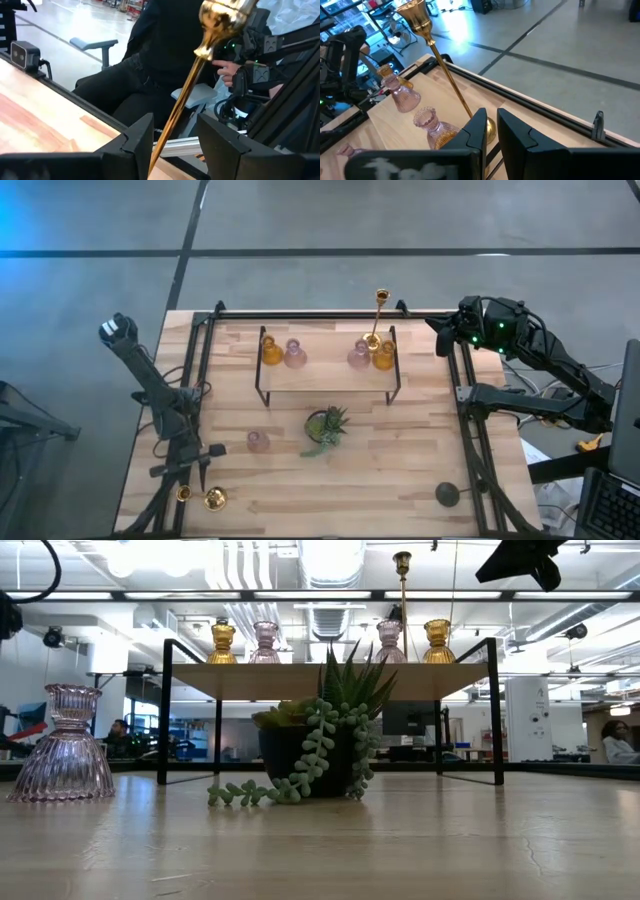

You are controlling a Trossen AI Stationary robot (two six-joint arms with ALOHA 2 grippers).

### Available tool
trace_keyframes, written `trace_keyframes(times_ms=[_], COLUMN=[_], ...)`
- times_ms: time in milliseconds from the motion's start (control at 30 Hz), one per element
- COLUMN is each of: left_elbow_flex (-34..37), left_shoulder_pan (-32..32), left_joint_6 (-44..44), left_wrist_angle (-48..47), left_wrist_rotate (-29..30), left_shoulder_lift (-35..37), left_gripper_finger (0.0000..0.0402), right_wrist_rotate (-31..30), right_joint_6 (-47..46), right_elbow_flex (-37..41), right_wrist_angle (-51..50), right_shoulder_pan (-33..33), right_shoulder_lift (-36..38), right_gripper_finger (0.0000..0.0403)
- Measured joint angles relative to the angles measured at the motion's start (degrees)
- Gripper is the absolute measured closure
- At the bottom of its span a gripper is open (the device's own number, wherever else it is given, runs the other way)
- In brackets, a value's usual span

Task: Pick & Place candle stick holders
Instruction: Put the gold candle holder on the shelf

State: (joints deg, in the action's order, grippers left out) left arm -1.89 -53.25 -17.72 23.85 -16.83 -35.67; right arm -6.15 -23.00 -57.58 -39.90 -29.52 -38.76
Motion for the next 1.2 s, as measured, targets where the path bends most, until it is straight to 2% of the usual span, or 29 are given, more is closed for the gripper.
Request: trace_keyframes(times_ms=[600,767,1033,1200], left_elbow_flex=[-5.37,-5.48,-5.90,-5.90], left_shoulder_pan=[-0.17,-0.17,-0.13,-0.11], left_joint_6=[4.08,4.62,5.62,5.39], left_wrist_angle=[-0.52,-0.68,-0.49,-0.41], left_wrist_rotate=[0.01,0.01,0.27,3.98], left_shoulder_lift=[-9.26,-9.55,-9.41,-9.02], left_gripper_finger=[0.0256,0.0291,0.0381,0.0382], right_wrist_rotate=[0.03,0.04,0.05,0.04], right_joint_6=[-0.39,-0.38,-0.38,0.51], right_elbow_flex=[0.00,0.00,0.00,0.00], right_wrist_angle=[2.16,2.16,2.16,2.56], right_shoulder_pan=[-0.02,0.00,-0.01,-0.01], right_shoulder_lift=[-0.02,-0.02,-0.02,-0.02], right_gripper_finger=[0.0365,0.0365,0.0365,0.0365])
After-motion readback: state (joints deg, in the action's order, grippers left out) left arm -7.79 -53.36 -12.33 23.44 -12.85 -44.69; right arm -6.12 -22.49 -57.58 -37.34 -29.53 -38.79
